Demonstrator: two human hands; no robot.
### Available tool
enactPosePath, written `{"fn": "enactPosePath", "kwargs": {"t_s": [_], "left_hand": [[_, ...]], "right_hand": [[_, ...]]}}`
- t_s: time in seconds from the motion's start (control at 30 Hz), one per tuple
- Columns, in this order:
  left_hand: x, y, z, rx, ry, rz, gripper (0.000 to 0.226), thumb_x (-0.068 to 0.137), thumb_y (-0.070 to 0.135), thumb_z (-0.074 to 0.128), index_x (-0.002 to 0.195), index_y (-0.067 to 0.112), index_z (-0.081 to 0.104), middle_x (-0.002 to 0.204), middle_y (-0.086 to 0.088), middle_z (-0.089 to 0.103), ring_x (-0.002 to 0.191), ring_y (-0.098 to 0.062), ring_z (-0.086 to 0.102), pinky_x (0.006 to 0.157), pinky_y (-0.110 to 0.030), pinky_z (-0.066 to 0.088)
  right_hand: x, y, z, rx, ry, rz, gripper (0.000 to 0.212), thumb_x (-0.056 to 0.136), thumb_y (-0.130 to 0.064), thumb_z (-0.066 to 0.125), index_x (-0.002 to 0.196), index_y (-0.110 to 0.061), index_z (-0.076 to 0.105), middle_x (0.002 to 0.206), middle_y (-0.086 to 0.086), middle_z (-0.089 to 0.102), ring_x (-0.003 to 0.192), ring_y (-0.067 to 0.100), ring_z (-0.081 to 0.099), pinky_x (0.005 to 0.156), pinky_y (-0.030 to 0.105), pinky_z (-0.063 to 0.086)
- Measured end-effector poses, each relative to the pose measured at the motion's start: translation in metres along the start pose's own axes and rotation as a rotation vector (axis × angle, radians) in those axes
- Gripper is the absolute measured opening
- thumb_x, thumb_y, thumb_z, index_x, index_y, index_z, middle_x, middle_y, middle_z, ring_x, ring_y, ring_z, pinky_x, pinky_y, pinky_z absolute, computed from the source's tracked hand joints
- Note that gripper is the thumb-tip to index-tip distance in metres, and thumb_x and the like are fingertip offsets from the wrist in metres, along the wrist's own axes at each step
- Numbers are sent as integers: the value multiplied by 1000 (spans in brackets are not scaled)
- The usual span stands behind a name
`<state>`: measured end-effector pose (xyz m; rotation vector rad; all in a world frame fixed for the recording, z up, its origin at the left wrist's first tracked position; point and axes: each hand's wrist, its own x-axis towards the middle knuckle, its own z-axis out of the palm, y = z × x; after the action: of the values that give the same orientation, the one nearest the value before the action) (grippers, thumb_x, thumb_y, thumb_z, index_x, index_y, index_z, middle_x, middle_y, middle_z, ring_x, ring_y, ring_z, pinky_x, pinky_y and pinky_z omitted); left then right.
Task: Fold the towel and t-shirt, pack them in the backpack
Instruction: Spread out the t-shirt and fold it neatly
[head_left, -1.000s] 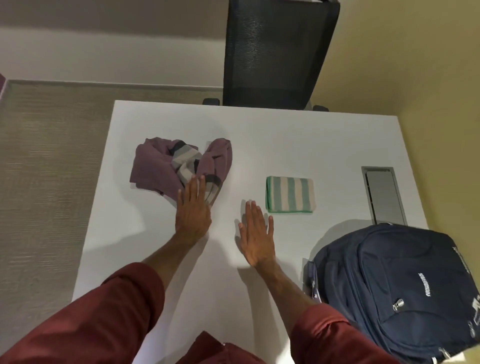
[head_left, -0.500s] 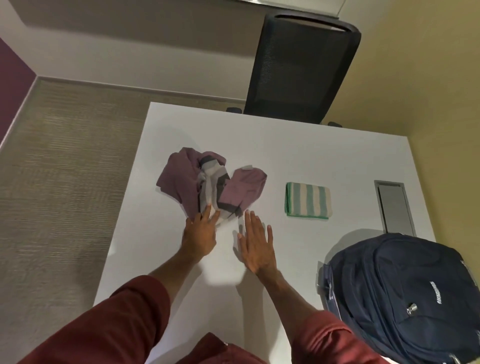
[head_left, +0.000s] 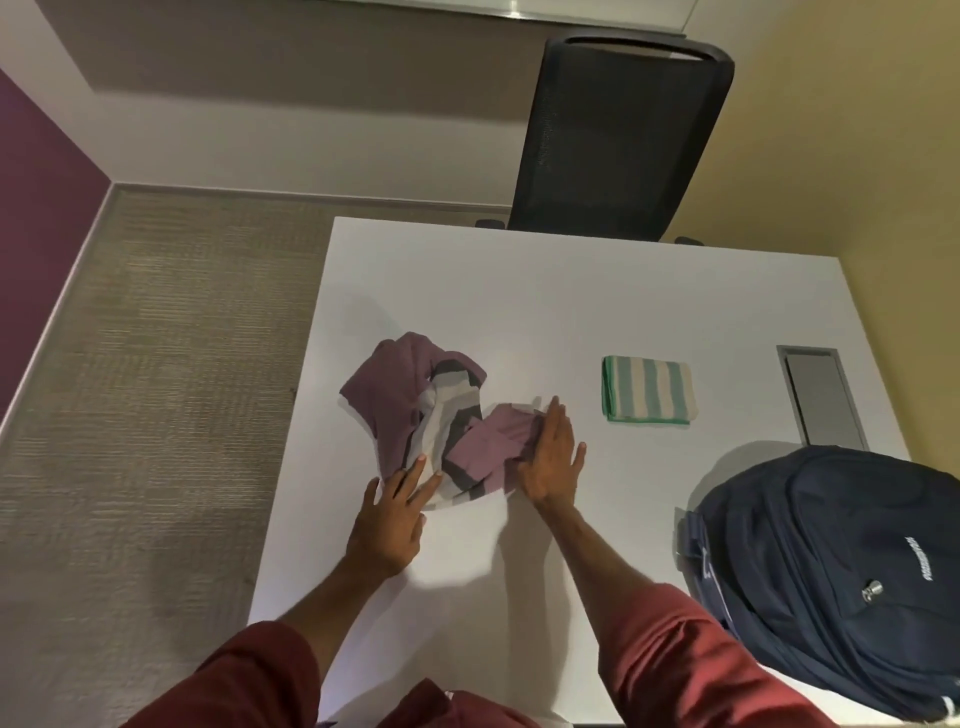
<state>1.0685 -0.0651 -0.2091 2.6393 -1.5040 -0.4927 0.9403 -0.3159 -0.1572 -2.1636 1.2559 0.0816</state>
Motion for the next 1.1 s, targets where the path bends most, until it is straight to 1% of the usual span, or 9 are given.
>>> {"fn": "enactPosePath", "kwargs": {"t_s": [0.1, 0.17, 0.27, 0.37, 0.5, 0.67, 0.83, 1.0, 1.1], "left_hand": [[-7, -8, -6, 13, 8, 48, 85, 100, 43, 64, 171, 36, 17, 180, 0, 8, 163, -29, 25, 126, -57, 30], [-9, -6, -13, 6, 23, 83, 86, 102, 44, 60, 172, 33, 12, 180, 0, 5, 165, -28, 16, 127, -55, 25], [-11, 2, -20, 8, 56, 119, 84, 105, 46, 53, 173, 26, 8, 180, -1, 5, 166, -26, 10, 131, -49, 17], [-8, 17, -33, 19, 93, 149, 73, 104, 50, 48, 167, 16, 34, 174, -5, 31, 158, -28, 36, 131, -48, 26], [-8, 59, -48, -109, 91, 180, 65, 101, 55, 43, 152, 16, 55, 147, -5, 63, 133, -30, 62, 119, -49, 44], [-15, 94, -43, -392, -40, -56, 84, 88, 78, 51, 151, 23, 48, 141, 2, 60, 133, -22, 56, 116, -43, 45], [-29, 89, -52, -600, 73, -184, 66, 87, 67, 67, 134, 20, 63, 122, 0, 72, 117, -24, 69, 103, -35, 55], [-42, 64, -62, -691, 77, -287, 77, 87, 86, 47, 132, 27, 66, 116, 1, 75, 110, -26, 72, 96, -41, 60], [-46, 50, -61, -699, 40, -402, 52, 98, 60, 64, 136, 25, 66, 116, -5, 76, 110, -32, 72, 97, -44, 60]], "right_hand": [[8, 11, -9, -66, -76, 45, 94, 102, -21, 61, 173, -21, -1, 170, 14, 35, 162, 33, 23, 132, 58, 5], [7, 17, -13, -112, -96, 35, 85, 98, -22, 66, 170, -16, 22, 152, 16, 51, 149, 36, 40, 126, 56, 23], [-1, 16, -14, -113, -77, 64, 44, 85, -23, 75, 127, -13, 65, 116, 10, 62, 114, 38, 61, 90, 46, 44], [-18, 10, -11, -20, -81, 73, 11, 92, -22, 65, 99, -13, 66, 102, 8, 63, 95, 36, 65, 80, 41, 43], [-43, -1, -7, 127, -130, 114, 7, 91, -21, 70, 90, -15, 66, 86, 1, 69, 79, 25, 65, 63, 30, 44], [-65, -28, -4, 456, -265, 214, 13, 80, -18, 84, 88, -12, 75, 85, 3, 78, 82, 24, 75, 78, 42, 62], [-86, -53, -1, 526, -410, 111, 24, 84, -24, 87, 77, -22, 64, 77, 0, 65, 75, 22, 62, 71, 36, 50], [-108, -79, -16, 598, -601, -15, 20, 107, -2, 59, 97, -1, 76, 81, 3, 72, 73, 12, 66, 70, 24, 52], [-115, -82, -7, 743, -678, 137, 22, 106, -5, 60, 125, -5, 72, 114, 8, 72, 107, 23, 67, 105, 43, 54]]}}
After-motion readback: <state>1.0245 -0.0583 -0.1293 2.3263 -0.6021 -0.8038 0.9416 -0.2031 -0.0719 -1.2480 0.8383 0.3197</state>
